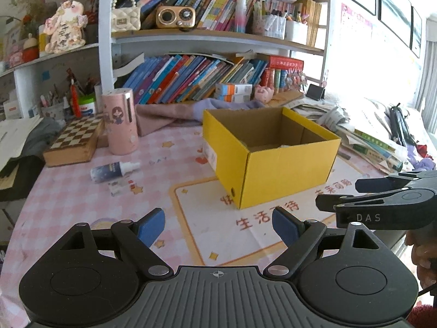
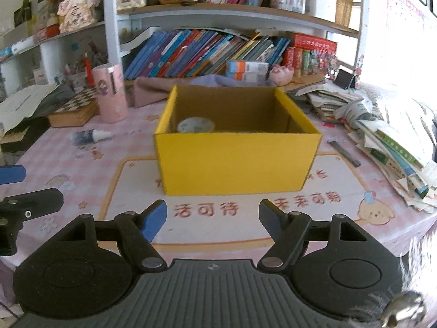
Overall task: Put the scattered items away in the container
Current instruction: 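Move the left tool to the white card box while the right tool approaches the navy spray bottle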
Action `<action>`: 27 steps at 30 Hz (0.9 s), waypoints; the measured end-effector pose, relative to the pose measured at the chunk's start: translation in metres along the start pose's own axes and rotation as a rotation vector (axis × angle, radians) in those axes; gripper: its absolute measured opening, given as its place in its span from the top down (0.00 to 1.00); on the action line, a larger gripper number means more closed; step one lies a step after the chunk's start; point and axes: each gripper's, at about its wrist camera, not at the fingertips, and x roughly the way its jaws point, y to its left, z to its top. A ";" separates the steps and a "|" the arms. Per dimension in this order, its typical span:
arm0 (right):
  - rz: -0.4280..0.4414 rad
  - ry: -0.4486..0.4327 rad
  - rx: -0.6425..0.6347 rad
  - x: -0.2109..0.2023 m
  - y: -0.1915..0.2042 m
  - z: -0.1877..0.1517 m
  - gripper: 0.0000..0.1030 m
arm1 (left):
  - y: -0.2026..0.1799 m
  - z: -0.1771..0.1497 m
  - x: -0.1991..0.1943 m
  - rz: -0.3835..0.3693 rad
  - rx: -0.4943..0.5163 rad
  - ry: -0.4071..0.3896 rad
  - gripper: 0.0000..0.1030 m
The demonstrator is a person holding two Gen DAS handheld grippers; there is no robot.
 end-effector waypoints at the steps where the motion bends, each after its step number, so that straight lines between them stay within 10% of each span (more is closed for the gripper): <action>1: 0.007 0.004 -0.006 0.000 0.004 -0.001 0.28 | 0.002 -0.001 -0.002 0.003 -0.005 0.002 0.14; 27: 0.133 0.028 -0.139 0.003 0.067 0.000 0.27 | 0.047 -0.022 -0.022 0.095 -0.100 0.017 0.14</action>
